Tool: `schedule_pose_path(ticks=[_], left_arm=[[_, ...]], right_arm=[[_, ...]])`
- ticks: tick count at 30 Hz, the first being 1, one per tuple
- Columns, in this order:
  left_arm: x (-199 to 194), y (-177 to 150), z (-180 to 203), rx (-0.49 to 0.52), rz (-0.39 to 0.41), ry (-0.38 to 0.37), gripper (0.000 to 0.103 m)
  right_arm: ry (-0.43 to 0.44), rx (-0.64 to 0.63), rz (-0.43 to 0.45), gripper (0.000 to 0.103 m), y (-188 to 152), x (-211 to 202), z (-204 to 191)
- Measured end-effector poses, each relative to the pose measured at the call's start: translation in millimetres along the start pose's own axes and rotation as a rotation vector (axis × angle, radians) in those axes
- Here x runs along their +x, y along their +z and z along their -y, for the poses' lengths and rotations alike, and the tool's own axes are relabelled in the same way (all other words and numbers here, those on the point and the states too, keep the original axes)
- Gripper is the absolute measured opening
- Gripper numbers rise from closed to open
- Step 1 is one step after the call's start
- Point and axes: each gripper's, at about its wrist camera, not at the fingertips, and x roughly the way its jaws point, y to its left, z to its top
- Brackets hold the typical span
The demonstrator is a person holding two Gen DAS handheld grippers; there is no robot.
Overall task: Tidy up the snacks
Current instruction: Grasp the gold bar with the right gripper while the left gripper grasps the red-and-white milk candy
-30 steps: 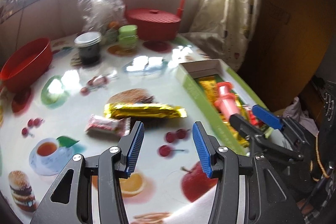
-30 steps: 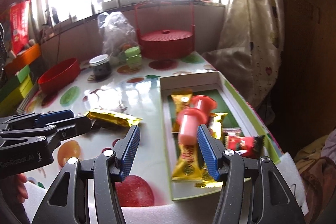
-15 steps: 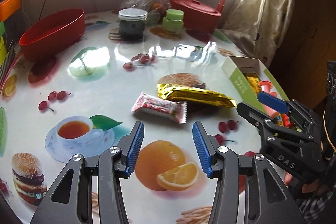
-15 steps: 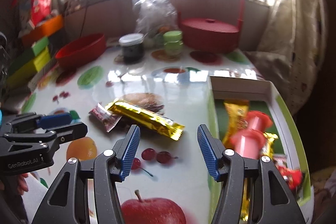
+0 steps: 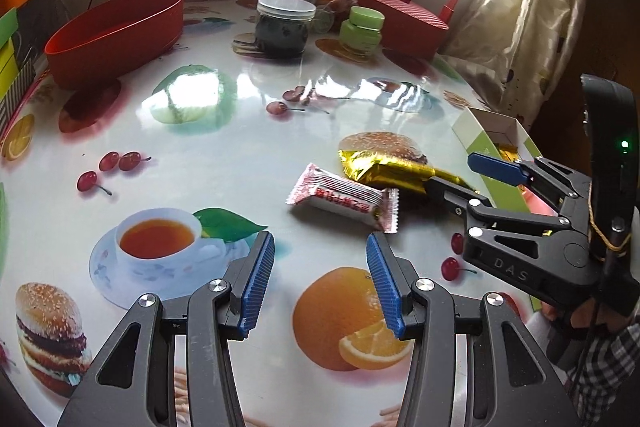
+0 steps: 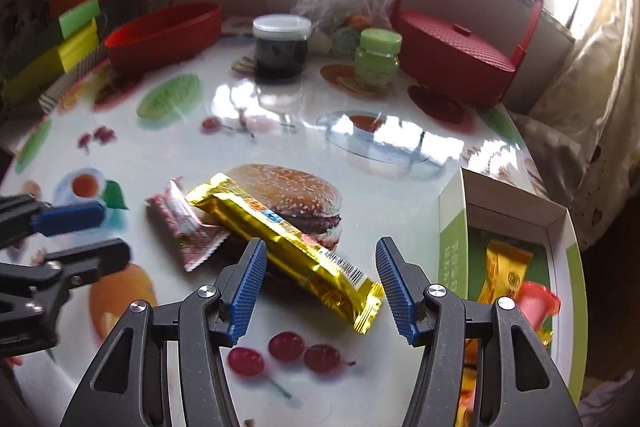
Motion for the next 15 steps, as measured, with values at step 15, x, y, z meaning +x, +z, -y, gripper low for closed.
schedule_pose_path(ticks=[15], left_arm=[[-1,1,-16,-0.044,-0.001,-0.003,0.049]], right_arm=[[0.059,-0.075,-0.043,0.03,9,14,-21]])
